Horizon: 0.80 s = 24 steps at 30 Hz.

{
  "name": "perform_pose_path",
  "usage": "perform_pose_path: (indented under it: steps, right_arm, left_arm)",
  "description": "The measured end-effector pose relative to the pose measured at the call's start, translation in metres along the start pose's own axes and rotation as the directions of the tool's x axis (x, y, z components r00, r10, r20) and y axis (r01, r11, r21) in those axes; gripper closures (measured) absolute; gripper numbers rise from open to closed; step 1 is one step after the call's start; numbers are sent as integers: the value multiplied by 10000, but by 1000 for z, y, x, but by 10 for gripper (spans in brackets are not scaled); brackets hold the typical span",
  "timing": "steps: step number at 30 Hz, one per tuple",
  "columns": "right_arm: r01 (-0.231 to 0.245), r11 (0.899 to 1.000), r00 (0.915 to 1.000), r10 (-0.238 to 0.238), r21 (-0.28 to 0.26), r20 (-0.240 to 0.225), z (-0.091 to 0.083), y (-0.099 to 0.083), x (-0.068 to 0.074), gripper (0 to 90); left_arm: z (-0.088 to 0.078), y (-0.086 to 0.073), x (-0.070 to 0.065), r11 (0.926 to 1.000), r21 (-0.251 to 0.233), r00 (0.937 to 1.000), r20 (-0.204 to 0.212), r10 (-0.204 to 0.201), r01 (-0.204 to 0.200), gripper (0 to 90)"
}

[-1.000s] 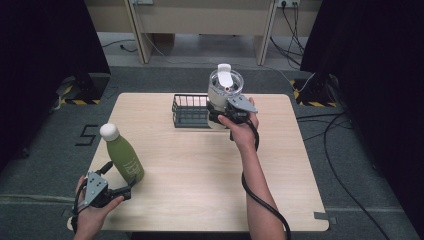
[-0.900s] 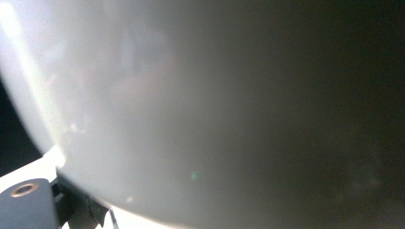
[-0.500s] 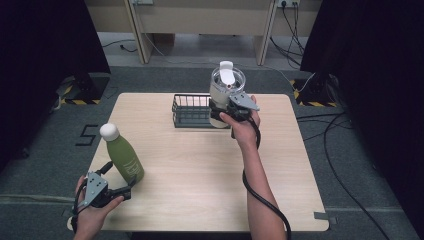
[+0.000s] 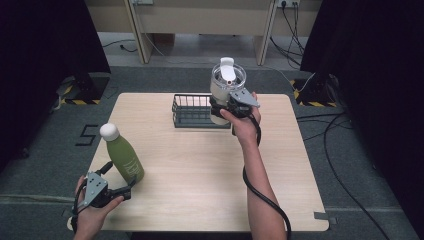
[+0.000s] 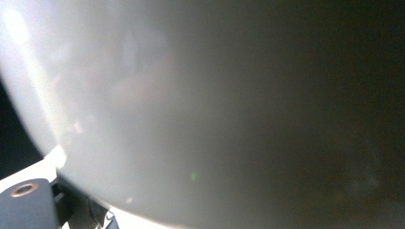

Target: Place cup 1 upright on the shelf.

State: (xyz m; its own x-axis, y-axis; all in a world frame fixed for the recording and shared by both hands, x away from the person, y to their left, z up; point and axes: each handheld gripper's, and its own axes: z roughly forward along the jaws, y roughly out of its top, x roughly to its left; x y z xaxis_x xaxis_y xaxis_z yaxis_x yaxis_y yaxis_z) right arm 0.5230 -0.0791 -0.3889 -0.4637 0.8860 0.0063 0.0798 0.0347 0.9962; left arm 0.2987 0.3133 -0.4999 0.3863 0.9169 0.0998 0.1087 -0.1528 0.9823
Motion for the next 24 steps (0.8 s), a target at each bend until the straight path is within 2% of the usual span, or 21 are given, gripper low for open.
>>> perform_pose_path:
  steps: [24]
  right_arm:
    - [36,10000,9997,-35,-46,246,13,13,-7,96]
  left_arm:
    - [0,-1,1,10000,-1,10000,-25,-8,8,63]
